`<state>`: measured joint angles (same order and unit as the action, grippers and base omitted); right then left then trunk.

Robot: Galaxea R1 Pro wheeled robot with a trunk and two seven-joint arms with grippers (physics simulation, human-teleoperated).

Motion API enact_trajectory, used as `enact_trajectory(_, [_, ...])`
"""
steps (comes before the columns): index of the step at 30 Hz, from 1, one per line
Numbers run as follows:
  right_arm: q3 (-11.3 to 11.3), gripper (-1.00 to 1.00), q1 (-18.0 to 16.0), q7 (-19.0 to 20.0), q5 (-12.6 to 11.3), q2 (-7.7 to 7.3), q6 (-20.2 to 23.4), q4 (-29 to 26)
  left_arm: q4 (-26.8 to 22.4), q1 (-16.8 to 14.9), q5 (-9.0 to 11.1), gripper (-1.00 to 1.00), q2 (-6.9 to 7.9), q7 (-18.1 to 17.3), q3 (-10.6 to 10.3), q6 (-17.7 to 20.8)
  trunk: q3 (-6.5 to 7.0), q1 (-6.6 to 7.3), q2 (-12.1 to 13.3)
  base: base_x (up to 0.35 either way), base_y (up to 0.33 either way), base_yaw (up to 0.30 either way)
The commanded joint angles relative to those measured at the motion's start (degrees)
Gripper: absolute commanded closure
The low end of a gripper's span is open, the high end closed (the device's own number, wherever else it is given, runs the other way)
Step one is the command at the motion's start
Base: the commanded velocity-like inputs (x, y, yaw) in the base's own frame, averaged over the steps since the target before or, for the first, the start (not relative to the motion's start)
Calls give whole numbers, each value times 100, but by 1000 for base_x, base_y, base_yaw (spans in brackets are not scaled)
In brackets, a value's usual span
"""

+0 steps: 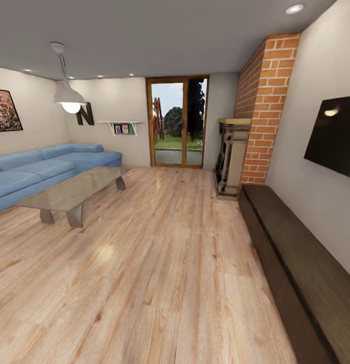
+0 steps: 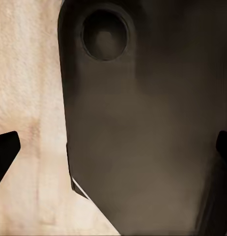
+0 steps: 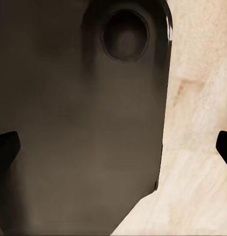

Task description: In the kitchen, take the popcorn bag from the countertop, put it into the microwave, and heat it until the popcorn is cooked so the cooked popcorn ends up inside the bag.

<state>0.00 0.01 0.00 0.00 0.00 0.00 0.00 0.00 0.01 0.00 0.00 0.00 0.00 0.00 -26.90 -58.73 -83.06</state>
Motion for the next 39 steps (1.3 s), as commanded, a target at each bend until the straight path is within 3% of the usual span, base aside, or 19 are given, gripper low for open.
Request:
enact_trajectory(1, [0,-100,-1,0,0,0,0,0,0,-1,0,-100,0,0,0,0,-3,0,-2,0,0,0])
enact_trajectory(4, [13,-100,-9,-9,36,-9,-9,0,35,-9,61,-100,-90,-44,79,-9,-3,0,-2,0,0,0])
enact_trajectory(13, [-26,-100,-9,-9,18,-11,-30,0,-244,-1,338,-100,-89,-44,201,-35,-3,0,-2,0,0,7])
enact_trajectory(25, [-8,-100,-9,-9,36,-9,-236,1,-246,-1,773,-100,-89,-44,202,-35,-3,0,-2,0,0,244])
enact_trajectory(39, [-44,-100,-9,-9,-13,-9,-246,0,-264,-1,763,-100,-97,-44,193,-35,-3,0,-2,0,0,270])
